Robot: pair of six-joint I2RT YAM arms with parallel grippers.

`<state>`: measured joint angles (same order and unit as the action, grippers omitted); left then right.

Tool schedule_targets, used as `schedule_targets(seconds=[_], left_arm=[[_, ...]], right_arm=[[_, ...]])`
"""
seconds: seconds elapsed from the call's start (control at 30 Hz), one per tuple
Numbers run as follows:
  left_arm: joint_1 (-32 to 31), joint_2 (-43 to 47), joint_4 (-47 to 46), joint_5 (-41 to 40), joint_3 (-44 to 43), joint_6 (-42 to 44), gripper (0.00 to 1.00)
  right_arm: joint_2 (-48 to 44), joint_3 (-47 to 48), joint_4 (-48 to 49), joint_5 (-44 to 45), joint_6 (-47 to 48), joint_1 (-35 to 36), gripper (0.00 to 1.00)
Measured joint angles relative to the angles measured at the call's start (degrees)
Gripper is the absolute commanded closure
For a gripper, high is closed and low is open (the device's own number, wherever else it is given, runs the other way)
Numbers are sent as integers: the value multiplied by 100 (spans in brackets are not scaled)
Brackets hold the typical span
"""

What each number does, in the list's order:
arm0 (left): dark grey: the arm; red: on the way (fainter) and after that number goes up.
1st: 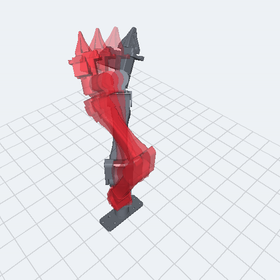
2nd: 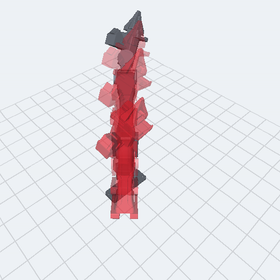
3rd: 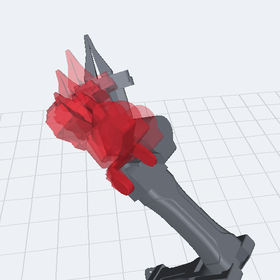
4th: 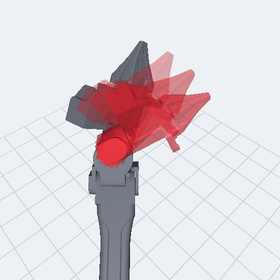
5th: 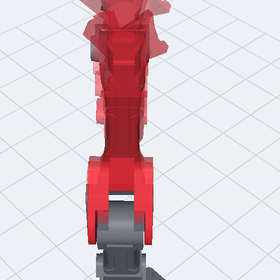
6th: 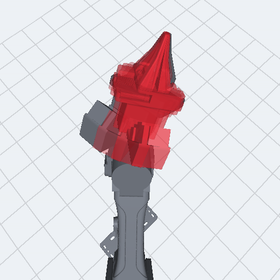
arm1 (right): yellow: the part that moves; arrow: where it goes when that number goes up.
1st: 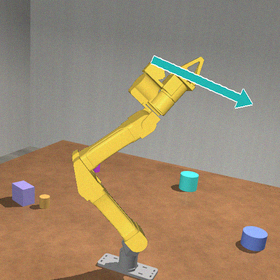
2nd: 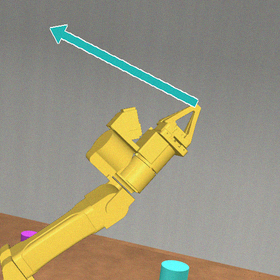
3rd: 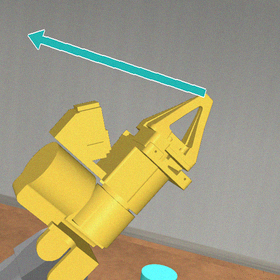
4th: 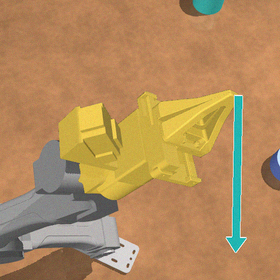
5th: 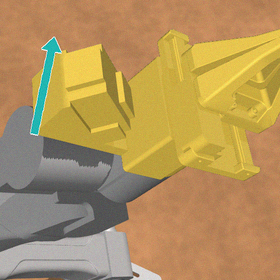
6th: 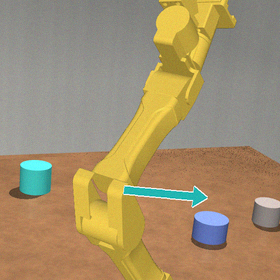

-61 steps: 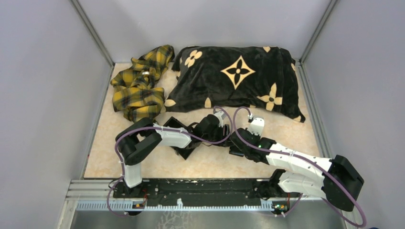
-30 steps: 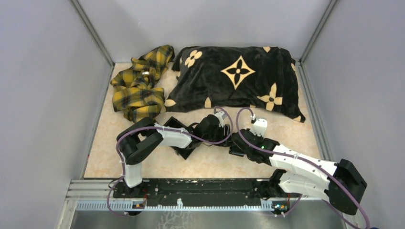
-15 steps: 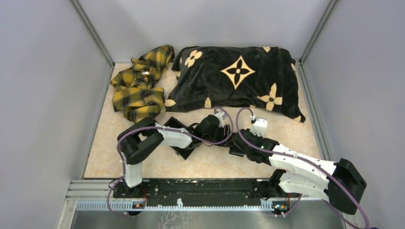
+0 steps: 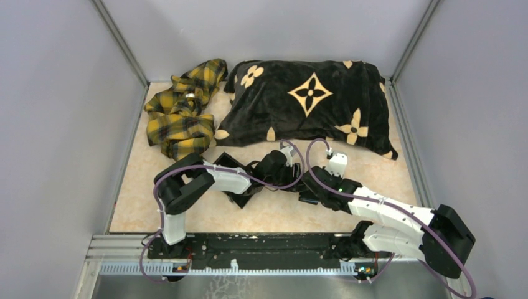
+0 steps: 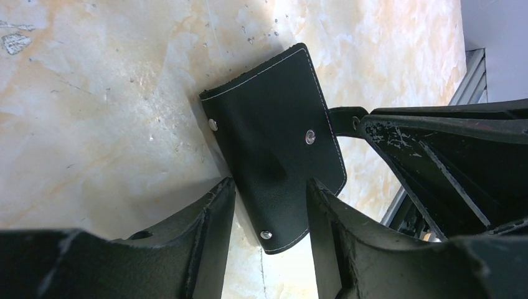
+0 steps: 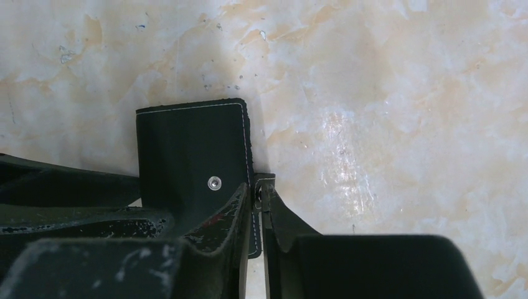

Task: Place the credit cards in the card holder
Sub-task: Close the card holder at the center of the board.

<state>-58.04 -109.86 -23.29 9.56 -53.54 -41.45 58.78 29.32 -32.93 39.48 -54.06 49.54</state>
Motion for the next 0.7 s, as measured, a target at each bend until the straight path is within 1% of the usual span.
schedule_targets(seconds=[0.13, 0.7], left_arm=[[0, -15, -33, 15, 0, 0, 46], [2, -63, -295, 61, 98, -52, 50]], right_arm=[[15, 0, 81, -20, 94, -57, 100], [553, 42, 501, -212, 507, -70, 100]])
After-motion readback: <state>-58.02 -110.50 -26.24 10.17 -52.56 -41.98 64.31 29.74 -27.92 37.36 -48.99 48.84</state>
